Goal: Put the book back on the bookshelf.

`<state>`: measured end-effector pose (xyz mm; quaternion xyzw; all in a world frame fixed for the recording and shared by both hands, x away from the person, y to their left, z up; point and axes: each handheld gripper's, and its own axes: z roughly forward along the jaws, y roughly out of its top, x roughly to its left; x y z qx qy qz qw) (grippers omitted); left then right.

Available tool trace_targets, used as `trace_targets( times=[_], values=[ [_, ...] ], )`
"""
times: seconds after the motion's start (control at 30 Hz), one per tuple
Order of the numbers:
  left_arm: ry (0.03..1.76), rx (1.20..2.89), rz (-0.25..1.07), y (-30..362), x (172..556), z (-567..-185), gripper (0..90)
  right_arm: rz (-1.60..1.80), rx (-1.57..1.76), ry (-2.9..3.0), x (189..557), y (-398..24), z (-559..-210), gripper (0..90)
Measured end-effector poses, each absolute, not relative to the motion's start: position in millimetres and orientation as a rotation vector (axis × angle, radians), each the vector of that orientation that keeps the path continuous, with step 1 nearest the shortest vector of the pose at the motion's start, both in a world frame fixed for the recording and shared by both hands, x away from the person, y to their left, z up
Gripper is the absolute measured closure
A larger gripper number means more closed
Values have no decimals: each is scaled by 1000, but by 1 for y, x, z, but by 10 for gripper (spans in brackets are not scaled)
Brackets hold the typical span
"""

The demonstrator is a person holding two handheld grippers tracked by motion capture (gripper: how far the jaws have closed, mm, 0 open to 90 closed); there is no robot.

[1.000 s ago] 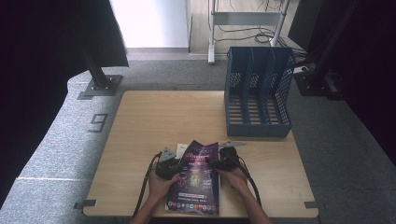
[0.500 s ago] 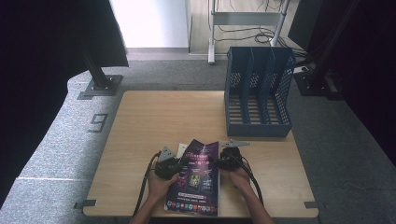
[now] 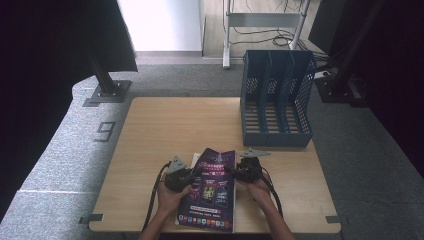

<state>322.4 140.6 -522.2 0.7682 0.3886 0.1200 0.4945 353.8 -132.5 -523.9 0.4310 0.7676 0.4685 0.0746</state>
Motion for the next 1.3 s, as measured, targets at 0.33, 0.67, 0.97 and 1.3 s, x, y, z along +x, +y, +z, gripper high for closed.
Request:
trace_targets(
  times=[0.33, 0.67, 0.97, 1.3],
  values=[
    [928, 1829, 287, 144, 321, -516, 853, 1439, 1278, 2286, 349, -134, -513, 666],
    [930, 1823, 292, 144, 320, -515, 854, 1492, 1316, 2296, 353, -137, -515, 679],
    [925, 1816, 296, 145, 319, -514, 855, 1484, 1288, 2283, 351, -137, -514, 679],
    [909, 1799, 311, 145, 317, -508, 855, 1485, 1231, 2248, 344, -135, -505, 680]
  ],
)
